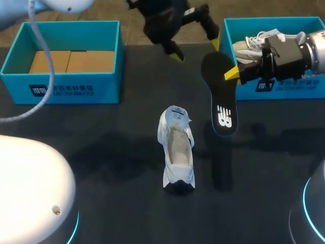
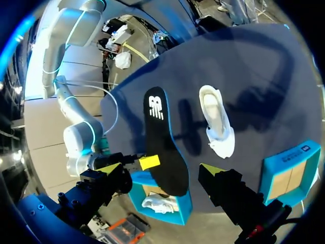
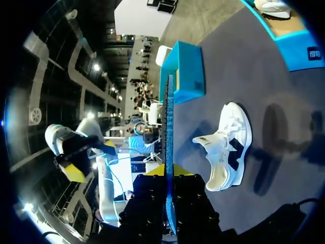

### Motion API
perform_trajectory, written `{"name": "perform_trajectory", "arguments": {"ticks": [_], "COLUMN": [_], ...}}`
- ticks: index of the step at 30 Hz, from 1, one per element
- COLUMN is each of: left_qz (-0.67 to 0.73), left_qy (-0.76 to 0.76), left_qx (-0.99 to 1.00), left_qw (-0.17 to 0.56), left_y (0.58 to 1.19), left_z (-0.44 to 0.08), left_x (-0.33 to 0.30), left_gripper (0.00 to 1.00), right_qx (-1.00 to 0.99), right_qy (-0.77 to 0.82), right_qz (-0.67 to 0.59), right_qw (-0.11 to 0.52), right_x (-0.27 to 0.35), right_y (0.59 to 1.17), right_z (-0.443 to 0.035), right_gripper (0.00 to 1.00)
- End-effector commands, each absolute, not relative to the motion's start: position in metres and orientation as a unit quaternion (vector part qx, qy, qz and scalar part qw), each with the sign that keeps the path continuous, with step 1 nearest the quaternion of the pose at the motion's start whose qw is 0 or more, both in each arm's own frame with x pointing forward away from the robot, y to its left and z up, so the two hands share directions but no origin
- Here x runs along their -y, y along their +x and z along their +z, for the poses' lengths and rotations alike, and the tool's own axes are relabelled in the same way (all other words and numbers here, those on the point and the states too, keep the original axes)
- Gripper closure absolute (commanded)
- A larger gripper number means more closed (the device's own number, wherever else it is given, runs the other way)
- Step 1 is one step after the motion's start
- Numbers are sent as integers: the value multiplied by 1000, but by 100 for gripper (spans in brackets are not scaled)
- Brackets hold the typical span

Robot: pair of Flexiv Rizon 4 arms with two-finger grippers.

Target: Take the shoe out of the shoebox, open the shoe tongue, remove and reinsert the insole, then place the shoe into the shoebox

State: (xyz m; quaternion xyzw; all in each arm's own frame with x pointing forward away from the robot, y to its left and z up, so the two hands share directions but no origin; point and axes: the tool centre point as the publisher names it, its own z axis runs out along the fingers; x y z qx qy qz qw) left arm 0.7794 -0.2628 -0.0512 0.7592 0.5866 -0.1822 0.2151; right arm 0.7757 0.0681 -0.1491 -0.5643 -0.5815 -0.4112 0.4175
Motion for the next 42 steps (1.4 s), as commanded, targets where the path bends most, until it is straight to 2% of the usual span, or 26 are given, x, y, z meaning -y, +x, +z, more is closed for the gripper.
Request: {"name": "perform_trajectory", "arguments": {"ticks": [1,16,42], "left_qz": [-76,-28,-20], "left_qy": [777,753,733], "left_qx": [-610,-653,-676], "left_qw": [136,67,73], "left_y": [782,785,775], "left_z": [-41,-35,-32], "left_x": [270,278,292], "left_gripper": [0,0,0], "right_qx": [583,572,578], "right_qy": [-562,-562,-547], "right_qz": [-409,-425,-434], "right_qw": [420,419,422], "right_x": [-70,-63,-61], "right_y": [781,787,801], "right_z": [-153,-156,-150], "right_gripper": [100,100,100]}}
